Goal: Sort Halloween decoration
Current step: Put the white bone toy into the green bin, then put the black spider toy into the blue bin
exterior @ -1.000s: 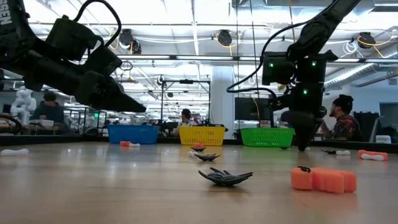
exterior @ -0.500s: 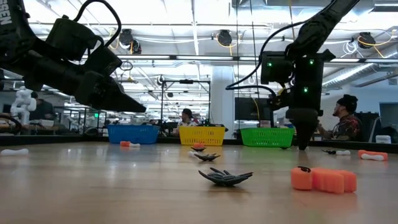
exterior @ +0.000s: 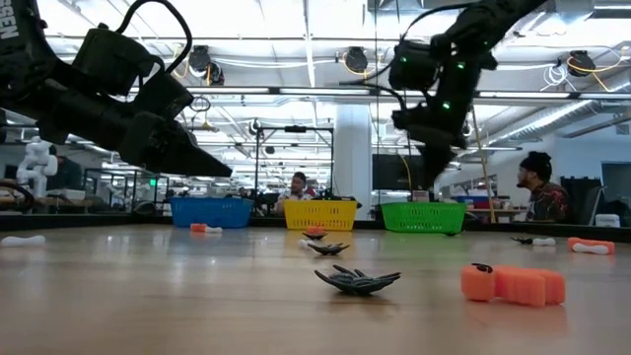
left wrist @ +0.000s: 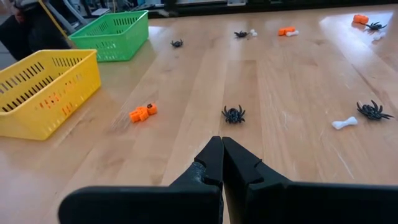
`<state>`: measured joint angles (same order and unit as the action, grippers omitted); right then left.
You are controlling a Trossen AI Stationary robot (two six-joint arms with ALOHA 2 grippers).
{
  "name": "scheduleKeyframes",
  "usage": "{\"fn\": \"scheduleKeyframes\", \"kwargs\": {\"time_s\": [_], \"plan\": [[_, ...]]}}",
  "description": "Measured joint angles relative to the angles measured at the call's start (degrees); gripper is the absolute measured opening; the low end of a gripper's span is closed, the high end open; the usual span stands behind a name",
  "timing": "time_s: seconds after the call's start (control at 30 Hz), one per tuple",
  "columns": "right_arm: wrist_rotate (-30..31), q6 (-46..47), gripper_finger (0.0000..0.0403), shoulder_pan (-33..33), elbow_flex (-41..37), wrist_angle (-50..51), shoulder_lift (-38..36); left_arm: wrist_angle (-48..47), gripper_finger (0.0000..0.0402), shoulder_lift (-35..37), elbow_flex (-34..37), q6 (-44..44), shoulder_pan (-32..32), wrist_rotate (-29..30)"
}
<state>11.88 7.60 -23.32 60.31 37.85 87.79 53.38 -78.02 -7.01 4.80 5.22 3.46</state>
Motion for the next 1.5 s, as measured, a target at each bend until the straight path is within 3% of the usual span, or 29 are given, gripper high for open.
{"fn": "scheduleKeyframes", "kwargs": {"time_s": [0.27, 0.5, 0.77, 1.23, 1.37, 1.5], "plan": [[0.0, -4.7, 0.0000, -13.8, 6.1, -3.7, 1.2, 0.0, 0.0000, 0.0, 0.0, 0.0, 0.0, 0.0], [-4.8, -8.4, 0.0000, -22.1, 6.2, -5.8, 9.4, 0.0, 0.0000, 0.0, 0.0, 0.0, 0.0, 0.0], [-6.1, -4.5, 0.0000, -25.7, 6.2, -11.3, 17.8, 0.0, 0.0000, 0.0, 0.0, 0.0, 0.0, 0.0], [-4.1, 3.2, 0.0000, -28.2, 6.3, -11.0, 18.2, 0.0, 0.0000, 0.0, 0.0, 0.0, 0.0, 0.0], [0.0, 4.7, 0.0000, -28.1, 6.3, -9.5, 18.2, 0.0, 0.0000, 0.0, 0.0, 0.0, 0.0, 0.0], [0.2, 5.4, 0.0000, -28.4, 6.3, -8.6, 18.2, 0.0, 0.0000, 0.0, 0.0, 0.0, 0.0, 0.0]]}}
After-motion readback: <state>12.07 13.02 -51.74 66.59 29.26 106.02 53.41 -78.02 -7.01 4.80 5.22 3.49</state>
